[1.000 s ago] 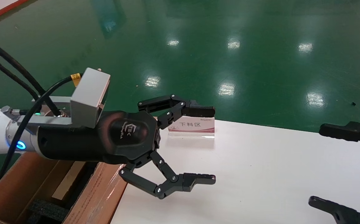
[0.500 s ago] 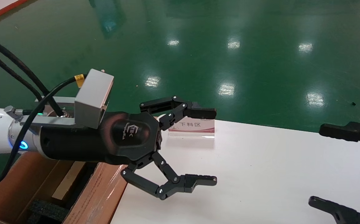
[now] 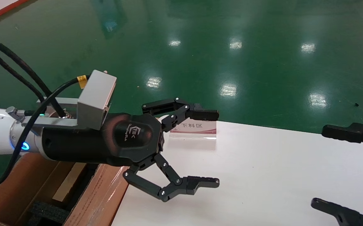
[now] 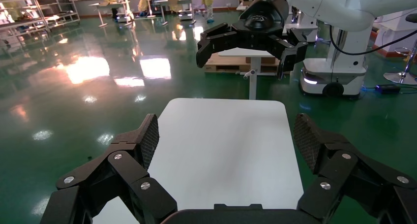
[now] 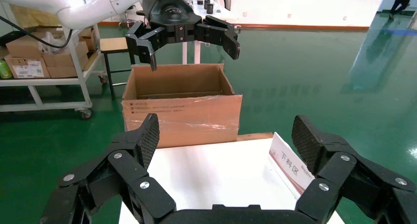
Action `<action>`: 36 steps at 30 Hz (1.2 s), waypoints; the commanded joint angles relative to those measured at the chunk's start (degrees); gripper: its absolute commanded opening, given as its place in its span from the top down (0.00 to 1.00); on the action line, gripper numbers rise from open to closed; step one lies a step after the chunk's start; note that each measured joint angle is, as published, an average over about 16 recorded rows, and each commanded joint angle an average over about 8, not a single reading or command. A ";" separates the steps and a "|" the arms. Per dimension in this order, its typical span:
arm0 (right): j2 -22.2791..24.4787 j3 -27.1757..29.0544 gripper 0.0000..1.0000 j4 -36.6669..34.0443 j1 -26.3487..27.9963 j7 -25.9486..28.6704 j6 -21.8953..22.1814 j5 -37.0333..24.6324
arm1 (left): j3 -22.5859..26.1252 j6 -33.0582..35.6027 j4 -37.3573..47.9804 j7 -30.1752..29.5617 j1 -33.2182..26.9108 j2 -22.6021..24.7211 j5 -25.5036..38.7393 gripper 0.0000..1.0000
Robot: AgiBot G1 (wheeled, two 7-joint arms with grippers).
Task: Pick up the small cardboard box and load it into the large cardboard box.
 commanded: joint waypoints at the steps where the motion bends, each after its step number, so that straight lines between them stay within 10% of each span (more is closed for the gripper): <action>1: 0.00 0.00 0.00 0.00 0.00 0.00 0.00 0.00 | 0.07 -0.01 0.02 0.00 -0.04 0.00 0.00 0.00; 36: -0.02 0.03 0.00 0.03 -0.02 0.02 -0.02 -0.03 | 0.80 -0.08 0.23 0.02 -0.52 -0.01 0.01 0.00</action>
